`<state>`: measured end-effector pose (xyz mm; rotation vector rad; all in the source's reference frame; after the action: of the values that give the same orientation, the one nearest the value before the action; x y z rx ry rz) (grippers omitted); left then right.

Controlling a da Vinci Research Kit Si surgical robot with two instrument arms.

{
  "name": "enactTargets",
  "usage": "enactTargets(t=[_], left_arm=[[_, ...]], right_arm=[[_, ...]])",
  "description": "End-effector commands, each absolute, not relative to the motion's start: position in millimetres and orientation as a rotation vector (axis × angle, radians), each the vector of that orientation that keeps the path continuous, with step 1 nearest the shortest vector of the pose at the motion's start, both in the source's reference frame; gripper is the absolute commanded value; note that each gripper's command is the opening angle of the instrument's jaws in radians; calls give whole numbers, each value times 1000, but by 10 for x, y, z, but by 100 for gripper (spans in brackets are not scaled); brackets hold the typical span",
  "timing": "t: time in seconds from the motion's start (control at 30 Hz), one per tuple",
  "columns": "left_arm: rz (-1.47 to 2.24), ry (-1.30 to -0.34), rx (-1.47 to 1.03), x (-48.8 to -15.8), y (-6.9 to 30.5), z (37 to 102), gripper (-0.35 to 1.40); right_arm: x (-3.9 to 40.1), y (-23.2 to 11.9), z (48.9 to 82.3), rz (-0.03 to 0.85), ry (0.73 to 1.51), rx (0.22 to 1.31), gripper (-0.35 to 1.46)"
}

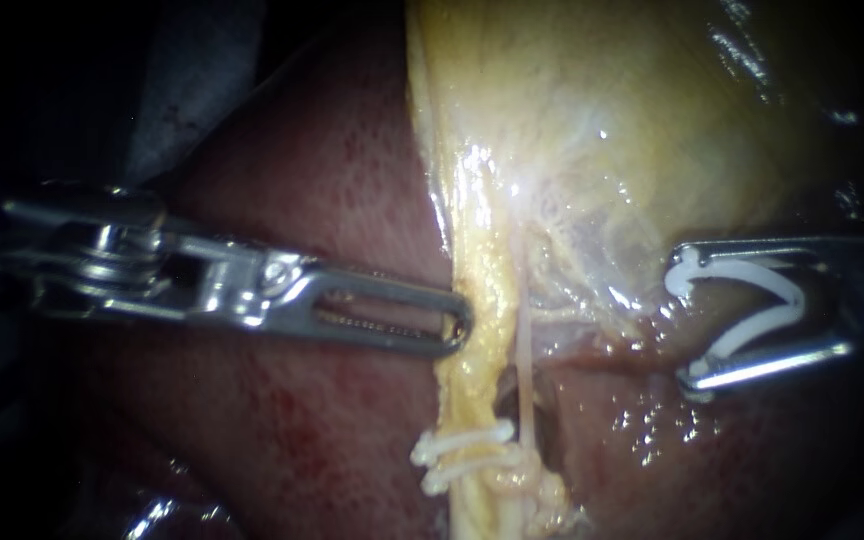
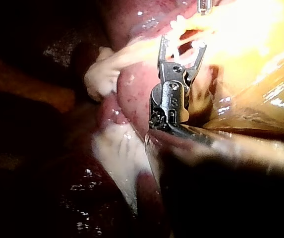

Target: Clipping third clip left tube

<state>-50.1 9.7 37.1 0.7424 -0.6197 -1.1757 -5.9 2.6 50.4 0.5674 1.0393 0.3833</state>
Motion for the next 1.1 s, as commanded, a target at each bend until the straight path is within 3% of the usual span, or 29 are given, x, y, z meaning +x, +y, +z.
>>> enactTargets(t=[0.03,1.1], left_arm=[[-1176,-620,742,-501,97,371,-35],[-1179,-637,753,-483,85,323,-35]], right_arm=[[-59,26,504,383,1039,567,60],[-58,22,504,378,1040,571,60]])
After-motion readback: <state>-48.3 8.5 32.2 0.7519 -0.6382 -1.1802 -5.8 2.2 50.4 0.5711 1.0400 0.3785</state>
